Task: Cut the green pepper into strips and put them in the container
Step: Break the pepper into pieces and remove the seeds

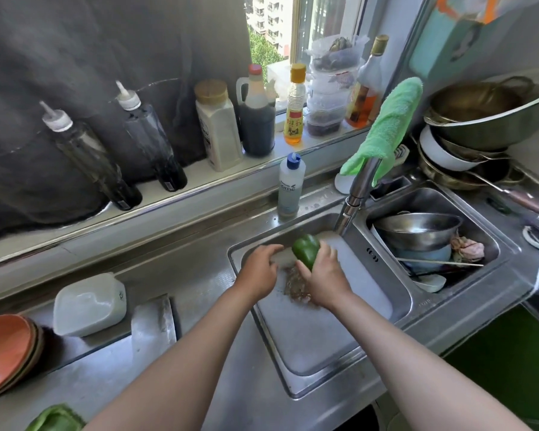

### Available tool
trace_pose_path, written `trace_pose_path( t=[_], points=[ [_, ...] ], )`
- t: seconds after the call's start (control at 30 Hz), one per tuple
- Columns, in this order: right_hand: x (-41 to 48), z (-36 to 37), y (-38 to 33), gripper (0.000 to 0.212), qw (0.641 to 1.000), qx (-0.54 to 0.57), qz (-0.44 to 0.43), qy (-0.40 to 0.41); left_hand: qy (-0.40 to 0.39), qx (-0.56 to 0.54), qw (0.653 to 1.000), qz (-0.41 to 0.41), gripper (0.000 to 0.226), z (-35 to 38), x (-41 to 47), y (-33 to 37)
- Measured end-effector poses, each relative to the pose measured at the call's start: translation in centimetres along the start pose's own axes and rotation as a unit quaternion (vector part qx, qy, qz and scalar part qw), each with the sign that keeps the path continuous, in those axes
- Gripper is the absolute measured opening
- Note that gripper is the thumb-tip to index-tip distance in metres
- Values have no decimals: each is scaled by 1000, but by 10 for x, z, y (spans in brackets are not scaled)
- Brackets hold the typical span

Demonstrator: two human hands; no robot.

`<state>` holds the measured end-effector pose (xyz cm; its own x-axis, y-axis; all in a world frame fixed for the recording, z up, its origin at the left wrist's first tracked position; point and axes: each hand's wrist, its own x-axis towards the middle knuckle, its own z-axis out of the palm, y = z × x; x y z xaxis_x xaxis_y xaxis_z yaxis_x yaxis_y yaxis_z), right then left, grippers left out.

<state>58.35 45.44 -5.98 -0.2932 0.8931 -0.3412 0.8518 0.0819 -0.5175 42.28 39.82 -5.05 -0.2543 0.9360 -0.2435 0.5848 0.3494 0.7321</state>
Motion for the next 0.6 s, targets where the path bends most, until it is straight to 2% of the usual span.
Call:
trace_pose_path(
  t=[0.07, 0.1, 0.17, 0.3, 0.4, 0.6],
  points=[
    [-6, 1, -1, 63, 986, -52, 71, -143, -26, -3, 1000, -8, 50, -7, -5, -4],
    [-9, 6, -2, 68, 981, -66, 66, -167, -48, -1, 999, -9, 51, -11, -8, -7],
    [-15, 13, -18, 75, 989, -25, 35, -144, -76, 2, 997, -4, 50, -19, -16, -13],
    [-36, 26, -78, 65, 988, -25, -44, -143, -45, 0, 999, 14, 48, -48, -43, -33],
    [-57, 51, -117, 70, 987, -25, -74, -137, -19, 1, 999, 26, 42, -83, -70, -64],
    [-121, 122, -194, 70, 976, -41, -151, -151, 1, -2, 1000, -26, 34, -162, -139, -149]
  ],
)
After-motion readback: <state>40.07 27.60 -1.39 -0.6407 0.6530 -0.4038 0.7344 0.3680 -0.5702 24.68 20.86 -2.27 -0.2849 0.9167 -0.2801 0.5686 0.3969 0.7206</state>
